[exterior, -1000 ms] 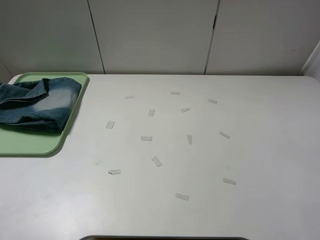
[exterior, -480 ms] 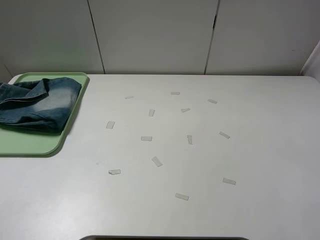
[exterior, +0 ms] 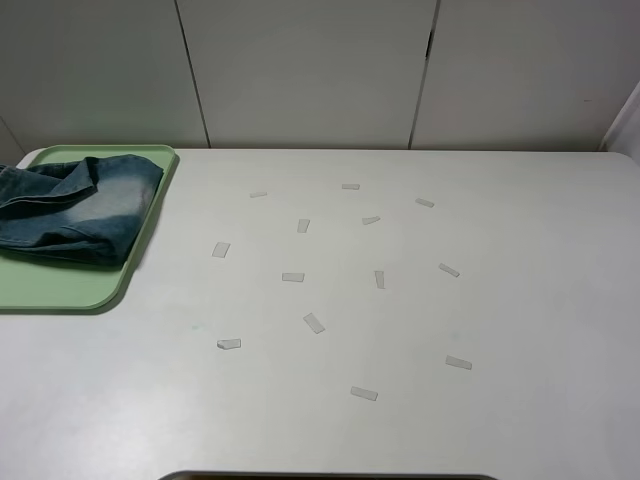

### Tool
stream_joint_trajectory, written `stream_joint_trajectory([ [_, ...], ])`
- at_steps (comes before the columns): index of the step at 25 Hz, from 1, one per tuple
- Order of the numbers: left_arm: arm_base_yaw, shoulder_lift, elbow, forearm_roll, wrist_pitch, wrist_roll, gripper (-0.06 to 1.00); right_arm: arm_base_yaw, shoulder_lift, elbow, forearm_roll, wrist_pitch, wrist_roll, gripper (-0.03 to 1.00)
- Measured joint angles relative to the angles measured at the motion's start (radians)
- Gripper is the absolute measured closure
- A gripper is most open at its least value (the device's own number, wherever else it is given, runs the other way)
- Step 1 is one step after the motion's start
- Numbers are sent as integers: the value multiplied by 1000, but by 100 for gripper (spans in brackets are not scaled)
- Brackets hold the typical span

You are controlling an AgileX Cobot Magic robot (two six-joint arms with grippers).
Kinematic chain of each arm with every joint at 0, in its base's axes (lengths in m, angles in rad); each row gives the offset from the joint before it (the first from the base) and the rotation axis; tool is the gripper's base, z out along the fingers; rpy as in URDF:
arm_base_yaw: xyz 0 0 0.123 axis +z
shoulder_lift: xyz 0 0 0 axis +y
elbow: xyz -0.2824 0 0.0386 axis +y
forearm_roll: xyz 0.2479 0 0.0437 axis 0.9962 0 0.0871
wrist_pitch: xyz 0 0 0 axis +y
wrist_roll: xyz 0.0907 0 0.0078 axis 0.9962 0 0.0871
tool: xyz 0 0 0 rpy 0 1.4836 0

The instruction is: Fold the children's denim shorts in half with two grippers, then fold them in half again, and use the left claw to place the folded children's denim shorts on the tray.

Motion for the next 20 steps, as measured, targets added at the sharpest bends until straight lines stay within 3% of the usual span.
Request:
stream_joint_trajectory([
  [20, 0, -7, 0, 0, 2, 0, -5, 0, 0, 0, 0, 0, 0, 27],
])
